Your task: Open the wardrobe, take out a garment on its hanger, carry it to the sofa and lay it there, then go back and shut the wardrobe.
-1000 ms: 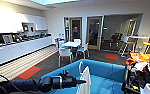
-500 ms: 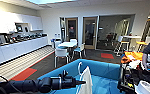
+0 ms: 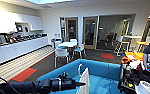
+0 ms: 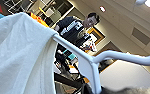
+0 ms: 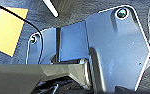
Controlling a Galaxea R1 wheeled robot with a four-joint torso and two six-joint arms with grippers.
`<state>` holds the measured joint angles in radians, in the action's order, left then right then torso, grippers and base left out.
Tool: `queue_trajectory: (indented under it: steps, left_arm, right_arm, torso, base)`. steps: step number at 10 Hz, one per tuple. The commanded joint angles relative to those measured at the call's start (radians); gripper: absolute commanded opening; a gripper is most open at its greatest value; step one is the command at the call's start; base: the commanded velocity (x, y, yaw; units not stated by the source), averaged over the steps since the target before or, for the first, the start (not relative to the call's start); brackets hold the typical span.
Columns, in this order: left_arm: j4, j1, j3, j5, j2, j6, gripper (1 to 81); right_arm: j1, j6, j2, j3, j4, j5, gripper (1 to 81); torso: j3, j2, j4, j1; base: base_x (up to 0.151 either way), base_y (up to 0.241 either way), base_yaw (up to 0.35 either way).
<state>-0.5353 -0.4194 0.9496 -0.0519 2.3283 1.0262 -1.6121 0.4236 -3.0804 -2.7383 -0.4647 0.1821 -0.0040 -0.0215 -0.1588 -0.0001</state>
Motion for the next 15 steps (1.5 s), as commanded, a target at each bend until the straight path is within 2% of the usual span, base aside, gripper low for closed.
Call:
queue_trajectory:
  steps: [1, 3, 11, 13, 15]
  left_arm:
    - [-0.031, 0.149, -0.032, 0.05, -0.003, -0.011, 1.0]
    - [-0.031, 0.149, -0.031, 0.05, 0.002, -0.011, 1.0]
    - [-0.031, 0.15, -0.031, 0.055, 0.005, -0.011, 1.0]
    - [-0.031, 0.15, -0.029, 0.055, 0.008, -0.011, 1.0]
    - [-0.031, 0.149, -0.029, 0.055, 0.008, -0.011, 1.0]
  right_arm:
    - [0.043, -0.002, -0.007, 0.006, 0.003, -0.036, 81.1]
    - [0.043, -0.002, -0.007, 0.005, 0.003, -0.036, 81.1]
    - [0.045, -0.002, -0.008, 0.008, 0.003, -0.035, 81.1]
    - [0.044, -0.002, -0.008, 0.008, 0.003, -0.033, 81.1]
    - [0.045, -0.002, -0.008, 0.008, 0.003, -0.035, 81.1]
  torso:
    - [0.0, 0.0, 0.0, 0.0]
    - [0.0, 0.0, 0.0, 0.0]
    - [0.001, -0.001, 0.0, 0.001]
    - [-0.078, -0.001, 0.0, 0.001]
    - [-0.141, -0.001, 0.0, 0.002]
  base:
    - [0.0, 0.0, 0.0]
    - [0.0, 0.0, 0.0]
    - [0.131, 0.0, 0.0]
    - [0.117, 0.0, 0.0]
    - [0.0, 0.0, 0.0]
